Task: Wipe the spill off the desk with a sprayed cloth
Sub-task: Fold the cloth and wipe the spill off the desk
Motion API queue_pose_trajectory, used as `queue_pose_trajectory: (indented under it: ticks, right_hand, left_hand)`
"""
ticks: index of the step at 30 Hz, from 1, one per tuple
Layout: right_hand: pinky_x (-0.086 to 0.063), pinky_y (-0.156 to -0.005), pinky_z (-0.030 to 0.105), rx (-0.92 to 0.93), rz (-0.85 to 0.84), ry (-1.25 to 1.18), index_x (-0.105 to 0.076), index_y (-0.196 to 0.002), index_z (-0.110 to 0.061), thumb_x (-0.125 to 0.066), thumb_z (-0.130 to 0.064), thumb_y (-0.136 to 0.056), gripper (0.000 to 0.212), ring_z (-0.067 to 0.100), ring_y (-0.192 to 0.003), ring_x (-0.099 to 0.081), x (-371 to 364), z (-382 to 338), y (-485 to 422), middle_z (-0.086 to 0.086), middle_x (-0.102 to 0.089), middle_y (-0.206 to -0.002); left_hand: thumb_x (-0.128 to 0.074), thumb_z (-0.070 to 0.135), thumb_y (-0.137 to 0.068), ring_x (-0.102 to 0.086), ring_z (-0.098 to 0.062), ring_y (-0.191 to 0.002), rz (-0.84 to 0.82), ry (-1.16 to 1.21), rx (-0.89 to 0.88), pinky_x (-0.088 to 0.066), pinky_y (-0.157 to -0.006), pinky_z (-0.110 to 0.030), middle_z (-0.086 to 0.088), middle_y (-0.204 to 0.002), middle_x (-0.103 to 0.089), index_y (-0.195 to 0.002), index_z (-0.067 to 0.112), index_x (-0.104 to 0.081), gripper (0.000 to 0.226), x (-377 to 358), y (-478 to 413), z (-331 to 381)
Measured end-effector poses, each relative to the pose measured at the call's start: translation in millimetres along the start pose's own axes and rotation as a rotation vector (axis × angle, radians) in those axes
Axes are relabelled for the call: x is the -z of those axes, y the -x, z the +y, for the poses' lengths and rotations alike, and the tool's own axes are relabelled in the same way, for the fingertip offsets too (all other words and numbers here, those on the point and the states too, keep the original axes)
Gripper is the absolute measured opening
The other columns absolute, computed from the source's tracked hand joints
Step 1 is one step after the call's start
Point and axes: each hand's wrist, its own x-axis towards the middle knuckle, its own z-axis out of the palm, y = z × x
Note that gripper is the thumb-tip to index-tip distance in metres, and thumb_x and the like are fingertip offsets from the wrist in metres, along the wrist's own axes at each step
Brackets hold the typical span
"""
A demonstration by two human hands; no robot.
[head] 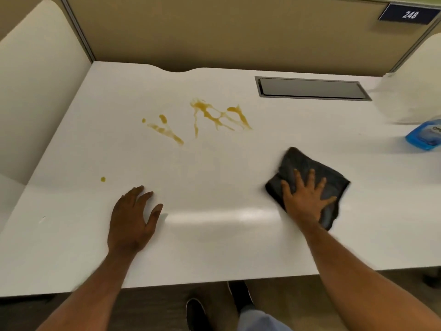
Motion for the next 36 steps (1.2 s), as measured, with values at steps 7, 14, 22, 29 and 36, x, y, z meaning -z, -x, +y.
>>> queue_pose_trajectory:
  ticks: [7,14,22,29,36]
  right_hand:
    - [0.007,-0.105,0.077,0.342,-0.05,0.029,-0.019,-0.151,-0.044,-0.022,-0.072,-0.089,0.067,0.037,-0.15,0.009,-23.9,-113.5,46.6,0.001,-0.001,-0.166]
    - [0.01,-0.104,0.077,0.74,-0.093,0.031,-0.025,-0.15,-0.041,-0.018,-0.071,-0.089,0.068,0.04,-0.149,0.008,-47.0,-182.2,122.9,0.003,-0.005,-0.165]
    - [0.012,-0.107,0.073,0.952,-0.132,0.058,-0.024,-0.149,-0.046,-0.013,-0.065,-0.092,0.06,0.032,-0.151,0.011,-50.5,-190.0,123.1,-0.003,-0.004,-0.165]
    - [0.009,-0.107,0.076,0.849,-0.132,0.072,-0.023,-0.149,-0.045,-0.017,-0.062,-0.094,0.058,0.037,-0.15,0.007,-57.6,-245.7,121.2,-0.006,-0.006,-0.165]
    - [0.006,-0.109,0.075,1.026,-0.136,0.035,-0.029,-0.147,-0.045,-0.023,-0.06,-0.096,0.054,0.031,-0.151,0.005,-59.8,-289.0,90.0,-0.01,-0.011,-0.164]
  left_hand:
    - [-0.033,0.06,-0.09,-0.043,-0.028,-0.137,0.001,-0.015,0.015,-0.033,-0.115,-0.047,-0.008,-0.146,-0.051,-0.131,0.013,-0.06,0.068,0.6,-0.6,3.5]
    - [-0.033,0.057,-0.093,-0.04,-0.028,-0.139,-0.012,0.019,0.002,-0.032,-0.116,-0.048,-0.011,-0.147,-0.048,-0.134,0.013,-0.057,0.064,-2.7,2.5,1.4]
    - [-0.034,0.058,-0.094,-0.044,-0.023,-0.136,0.029,0.167,0.087,-0.032,-0.111,-0.032,-0.007,-0.145,-0.05,-0.134,0.015,-0.053,0.061,-2.0,19.6,-4.4]
    - [-0.038,0.048,-0.092,-0.025,-0.029,-0.149,0.1,-0.024,0.291,-0.02,-0.122,-0.048,-0.012,-0.158,-0.034,-0.144,0.011,-0.044,0.064,17.7,28.8,-47.1]
    - [-0.031,0.052,-0.092,-0.014,-0.026,-0.152,0.029,-0.118,0.331,-0.012,-0.124,-0.048,-0.008,-0.163,-0.023,-0.15,0.019,-0.036,0.067,25.9,17.2,-65.6]
